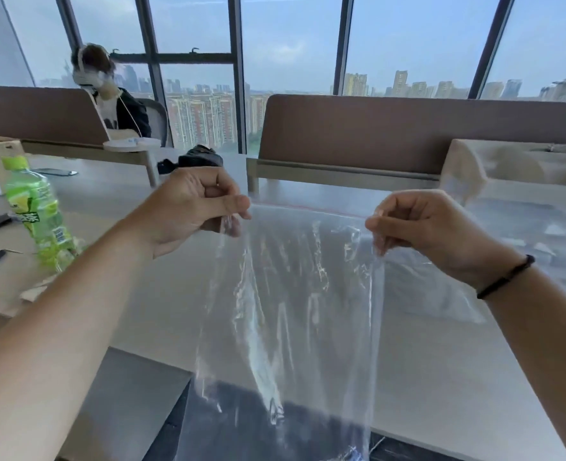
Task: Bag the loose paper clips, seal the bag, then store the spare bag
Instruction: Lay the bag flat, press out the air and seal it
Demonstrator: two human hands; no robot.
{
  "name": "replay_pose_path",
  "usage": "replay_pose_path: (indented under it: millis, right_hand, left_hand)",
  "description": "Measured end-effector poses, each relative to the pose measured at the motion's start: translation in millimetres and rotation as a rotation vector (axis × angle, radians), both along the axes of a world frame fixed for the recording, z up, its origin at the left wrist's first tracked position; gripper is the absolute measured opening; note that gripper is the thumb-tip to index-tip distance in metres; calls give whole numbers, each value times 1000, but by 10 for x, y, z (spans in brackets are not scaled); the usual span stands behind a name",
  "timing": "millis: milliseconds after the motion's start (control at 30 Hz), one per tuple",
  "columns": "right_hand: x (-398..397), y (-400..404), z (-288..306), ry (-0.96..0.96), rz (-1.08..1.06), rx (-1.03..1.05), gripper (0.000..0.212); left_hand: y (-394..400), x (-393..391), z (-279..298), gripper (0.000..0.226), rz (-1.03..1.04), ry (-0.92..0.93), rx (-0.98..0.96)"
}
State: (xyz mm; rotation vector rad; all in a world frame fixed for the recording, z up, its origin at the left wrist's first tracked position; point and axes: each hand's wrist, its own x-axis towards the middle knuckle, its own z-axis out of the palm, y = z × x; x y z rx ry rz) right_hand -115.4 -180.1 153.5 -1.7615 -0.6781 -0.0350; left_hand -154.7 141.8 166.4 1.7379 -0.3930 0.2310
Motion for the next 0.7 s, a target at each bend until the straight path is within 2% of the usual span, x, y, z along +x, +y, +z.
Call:
replay_pose_path:
  millis: [167, 300, 433, 567, 700]
  right_hand:
    - [676, 195, -634, 167, -154, -17, 13]
    - [992, 291, -985, 213, -229, -63, 11]
    - [1264, 388, -1094, 209, -311, -21, 9]
    - [1564, 547, -1080, 163, -433, -24, 10]
    - [1773, 657, -1055, 140, -525, -43, 8]
  left_hand:
    - [50, 721, -561, 11, 79, 191, 45]
    - [89, 1086, -871, 7, 123, 262, 31]
    - [151, 1397, -1030, 8, 152, 309, 0]
    - [133, 1654, -1147, 6, 267, 279, -16]
    - [136, 1873, -1238, 33, 378, 249, -62]
